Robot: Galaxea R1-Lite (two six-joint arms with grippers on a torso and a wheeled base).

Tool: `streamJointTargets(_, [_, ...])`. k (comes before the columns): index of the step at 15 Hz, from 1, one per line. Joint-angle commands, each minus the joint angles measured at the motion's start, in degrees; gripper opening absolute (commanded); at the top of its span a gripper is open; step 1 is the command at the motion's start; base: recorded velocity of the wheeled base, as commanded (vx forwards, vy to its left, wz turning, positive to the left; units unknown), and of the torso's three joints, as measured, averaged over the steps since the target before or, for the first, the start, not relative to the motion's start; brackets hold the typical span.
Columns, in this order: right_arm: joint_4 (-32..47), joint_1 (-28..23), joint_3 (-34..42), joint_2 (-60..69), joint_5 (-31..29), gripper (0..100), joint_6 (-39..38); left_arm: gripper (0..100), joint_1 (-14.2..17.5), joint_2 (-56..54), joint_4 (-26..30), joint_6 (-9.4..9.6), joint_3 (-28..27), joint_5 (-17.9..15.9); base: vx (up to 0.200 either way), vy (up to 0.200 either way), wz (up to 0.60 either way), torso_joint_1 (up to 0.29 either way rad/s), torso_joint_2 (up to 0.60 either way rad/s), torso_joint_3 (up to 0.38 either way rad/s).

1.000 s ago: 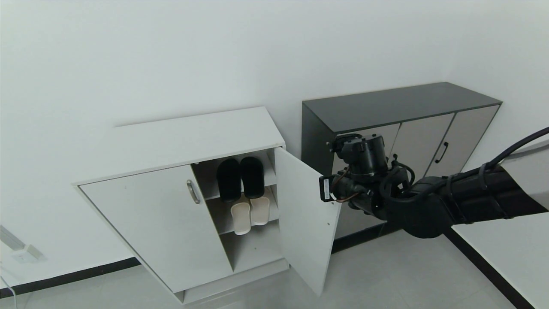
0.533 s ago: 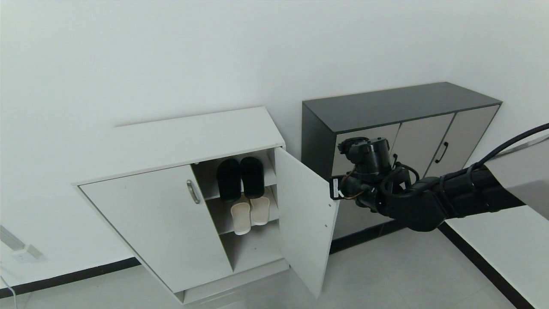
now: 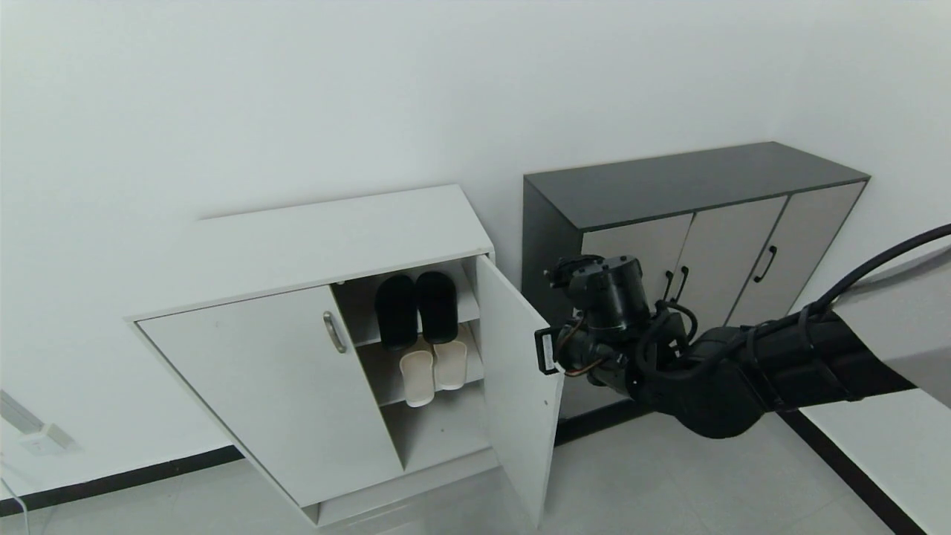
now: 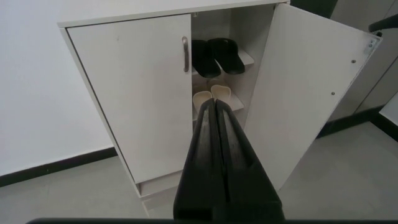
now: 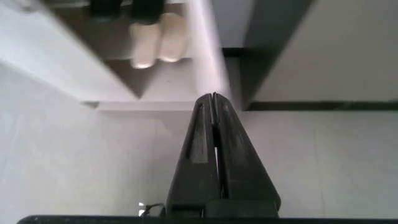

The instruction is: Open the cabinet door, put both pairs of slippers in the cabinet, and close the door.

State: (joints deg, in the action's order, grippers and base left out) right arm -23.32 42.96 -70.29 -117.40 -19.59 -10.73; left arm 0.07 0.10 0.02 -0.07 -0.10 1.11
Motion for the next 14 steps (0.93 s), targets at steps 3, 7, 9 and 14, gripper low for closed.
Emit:
streamJointTargets(3, [-0.1, 3.0, 1.3, 2.7, -0.1, 0, -0.1, 0, -0.1, 0.0, 0.0, -0.01, 0.0, 0.0, 0.000, 0.000, 0.00, 0.000, 0.00, 0.000])
streamJointTargets(7, [-0.1, -0.4, 1.0, -1.5, 0.0, 0, -0.2, 0, -0.1, 0.0, 0.0, -0.01, 0.0, 0.0, 0.000, 0.000, 0.00, 0.000, 0.00, 0.000])
streamJointTargets(9, [-1.2, 0.1, 0.9, -3.0, 0.0, 0, -0.1, 0, 0.0, 0.0, 0.0, -0.01, 0.0, 0.0, 0.000, 0.000, 0.00, 0.000, 0.00, 0.000])
streamJointTargets(14, [-1.8, 6.0, 1.1, -1.3, 0.3, 0, -0.3, 0, 0.0, 0.0, 0.0, -0.01, 0.0, 0.0, 0.000, 0.000, 0.00, 0.000, 0.00, 0.000])
